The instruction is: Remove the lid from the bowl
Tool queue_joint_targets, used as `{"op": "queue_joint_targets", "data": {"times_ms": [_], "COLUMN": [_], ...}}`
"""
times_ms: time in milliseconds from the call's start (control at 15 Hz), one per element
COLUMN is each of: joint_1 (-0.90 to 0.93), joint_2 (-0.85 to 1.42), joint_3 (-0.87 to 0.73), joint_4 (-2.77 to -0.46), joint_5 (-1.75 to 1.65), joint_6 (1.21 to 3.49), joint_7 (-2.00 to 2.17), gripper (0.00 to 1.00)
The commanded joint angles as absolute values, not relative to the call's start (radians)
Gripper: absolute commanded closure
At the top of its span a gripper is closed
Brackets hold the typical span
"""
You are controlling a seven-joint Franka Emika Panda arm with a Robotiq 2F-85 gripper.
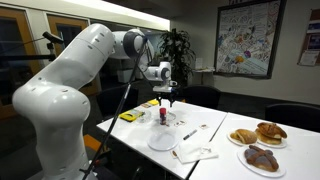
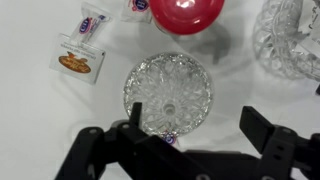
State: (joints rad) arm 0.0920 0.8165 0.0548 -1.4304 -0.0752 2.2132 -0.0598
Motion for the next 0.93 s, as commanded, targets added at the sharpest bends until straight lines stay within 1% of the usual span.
{"op": "queue_joint_targets", "data": {"times_ms": [0,200,467,867], "joint_1": [0.118,0.114,0.109,0.134], "joint_2": [0.756,0.708,0.664,0.648], "joint_3": [0.048,0.071,0.144,0.200], "joint_4": [-1.477,-1.513,-1.564,-1.645], "joint_5": [-0.094,-0.071,-0.025,0.005], "joint_6": [2.198,2.196,2.148,2.148], "joint_7": [-0.051,-0.075,-0.176,-0.204], "gripper": [0.00,0.00,0.00,0.00]}}
